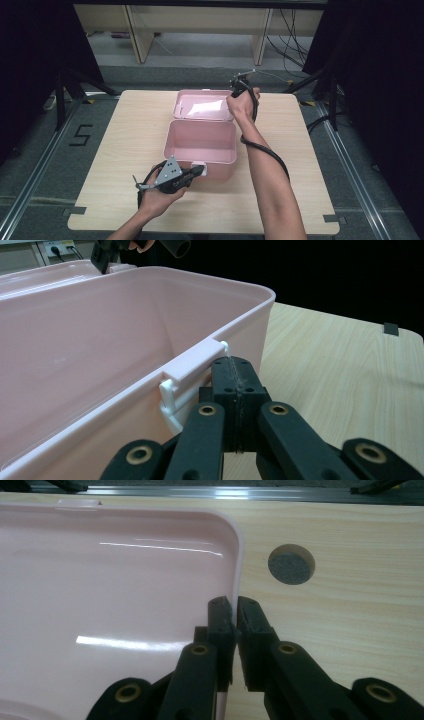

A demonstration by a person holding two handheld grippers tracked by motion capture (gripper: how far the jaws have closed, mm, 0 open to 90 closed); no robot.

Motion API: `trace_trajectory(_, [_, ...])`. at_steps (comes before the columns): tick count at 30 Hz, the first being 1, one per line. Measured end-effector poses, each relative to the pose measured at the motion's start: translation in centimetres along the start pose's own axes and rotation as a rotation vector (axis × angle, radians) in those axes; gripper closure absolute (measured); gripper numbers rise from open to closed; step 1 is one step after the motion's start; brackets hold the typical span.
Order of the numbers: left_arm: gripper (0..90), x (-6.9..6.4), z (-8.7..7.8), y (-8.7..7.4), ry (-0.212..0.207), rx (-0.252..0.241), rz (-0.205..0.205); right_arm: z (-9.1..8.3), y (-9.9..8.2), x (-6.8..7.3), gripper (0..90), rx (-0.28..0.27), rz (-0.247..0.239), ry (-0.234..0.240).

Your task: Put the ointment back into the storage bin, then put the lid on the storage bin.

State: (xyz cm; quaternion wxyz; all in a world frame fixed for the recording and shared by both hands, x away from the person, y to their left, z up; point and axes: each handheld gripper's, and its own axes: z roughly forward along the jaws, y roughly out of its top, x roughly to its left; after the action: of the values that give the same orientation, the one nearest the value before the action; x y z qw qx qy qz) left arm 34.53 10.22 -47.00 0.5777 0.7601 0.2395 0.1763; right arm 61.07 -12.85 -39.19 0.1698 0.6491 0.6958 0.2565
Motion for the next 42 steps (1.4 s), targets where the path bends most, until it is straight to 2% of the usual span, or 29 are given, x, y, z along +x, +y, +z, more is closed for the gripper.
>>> trace_trajectory(3, [90.0,0.0,0.0,0.0,-0.003,0.000,-0.004,-0.1,0.0,-0.1,86.4,-0.002,-0.011,0.003])
trace_trajectory(4, [90.0,0.0,0.0,0.0,-0.003,0.001,-0.005,-0.2,0.0,-0.1,86.5,0.000,-0.001,0.006])
trace_trajectory(6, [90.0,0.0,0.0,0.1,-0.002,0.006,-0.003,-0.1,0.0,-0.2,86.6,-0.012,-0.017,0.011])
trace_trajectory(8, [90.0,0.0,0.1,0.1,-0.004,0.004,-0.011,-0.2,0.0,0.0,86.6,-0.007,0.015,0.013])
trace_trajectory(9, [90.0,0.1,0.1,0.1,-0.006,0.008,-0.011,-0.2,0.1,-0.2,86.6,-0.012,-0.005,0.020])
trace_trajectory(12, [90.0,0.1,0.0,0.2,-0.006,0.014,-0.006,-0.2,0.0,-0.3,86.6,-0.018,-0.012,0.014])
trace_trajectory(13, [90.0,0.1,0.0,0.2,-0.007,0.015,-0.006,-0.2,0.0,-0.2,86.6,-0.013,0.016,0.020])
trace_trajectory(15, [90.0,0.1,0.0,0.2,-0.009,0.011,-0.011,-0.4,0.0,-0.2,86.8,-0.012,0.025,0.023])
trace_trajectory(16, [90.0,0.1,0.0,0.1,-0.010,0.010,-0.014,-0.4,0.0,-0.2,86.8,-0.021,0.008,0.023])
trace_trajectory(17, [90.0,0.1,0.0,0.1,-0.010,0.011,-0.015,-0.5,-0.1,0.0,86.8,-0.024,0.034,0.013])
trace_trajectory(20, [90.0,0.0,0.0,0.1,-0.010,0.013,-0.002,-0.7,-0.1,-0.1,86.9,-0.030,0.010,0.014])
trace_trajectory(21, [90.0,0.0,0.0,0.1,-0.010,0.012,-0.004,-0.8,-0.2,0.3,86.8,-0.022,0.072,0.020])
trace_trajectory(22, [90.0,0.0,0.0,0.1,-0.010,0.010,-0.005,-0.8,-0.2,0.0,86.8,-0.030,0.029,0.016])
trace_trajectory(28, [90.0,0.0,0.0,0.1,-0.009,0.015,-0.007,-1.1,-0.2,-0.2,86.9,-0.033,0.033,0.027])
trace_trajectory(29, [90.0,0.0,0.0,0.2,-0.009,0.016,-0.008,-1.1,-0.1,-0.4,86.9,-0.038,0.004,0.029])
trace_trajectory(31, [90.0,0.0,0.0,0.1,-0.009,0.013,-0.011,-1.3,-0.2,-0.2,87.0,-0.037,0.037,0.029])
trace_trajectory(35, [90.0,0.0,0.0,0.1,-0.010,0.011,-0.010,-1.4,-0.3,-0.4,87.1,-0.052,0.015,0.026])
trace_trajectory(36, [90.0,0.0,0.0,0.1,-0.011,0.011,-0.012,-1.5,-0.3,-0.2,87.2,-0.050,0.039,0.029])
trace_trajectory(37, [90.0,0.0,-0.1,0.1,-0.013,0.012,-0.013,-1.6,-0.3,-0.2,87.2,-0.054,0.037,0.027])
trace_trajectory(38, [90.0,0.0,-0.1,0.1,-0.013,0.012,-0.012,-1.7,-0.4,0.0,87.2,-0.053,0.056,0.030])
trace_trajectory(40, [90.0,0.0,-0.1,0.1,-0.013,0.015,-0.009,-1.6,-0.4,-0.3,87.3,-0.068,0.021,0.021])
trace_trajectory(42, [90.0,0.0,-0.1,0.1,-0.014,0.014,-0.009,-1.8,-0.4,-0.1,87.2,-0.060,0.047,0.027])
